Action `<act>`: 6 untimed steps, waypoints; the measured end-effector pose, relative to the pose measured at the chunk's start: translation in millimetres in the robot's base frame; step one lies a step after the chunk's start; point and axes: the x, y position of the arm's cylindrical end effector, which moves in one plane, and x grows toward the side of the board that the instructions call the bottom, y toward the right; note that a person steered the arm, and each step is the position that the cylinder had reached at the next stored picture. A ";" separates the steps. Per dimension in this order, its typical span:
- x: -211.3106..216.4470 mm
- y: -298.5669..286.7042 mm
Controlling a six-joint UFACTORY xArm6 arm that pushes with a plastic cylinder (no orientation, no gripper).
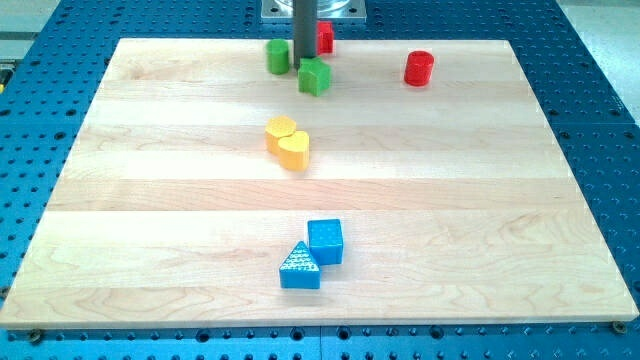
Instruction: Bring the red star to the top side of the green circle
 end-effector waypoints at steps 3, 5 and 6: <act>-67.4 107.5; -67.5 98.9; -68.2 74.0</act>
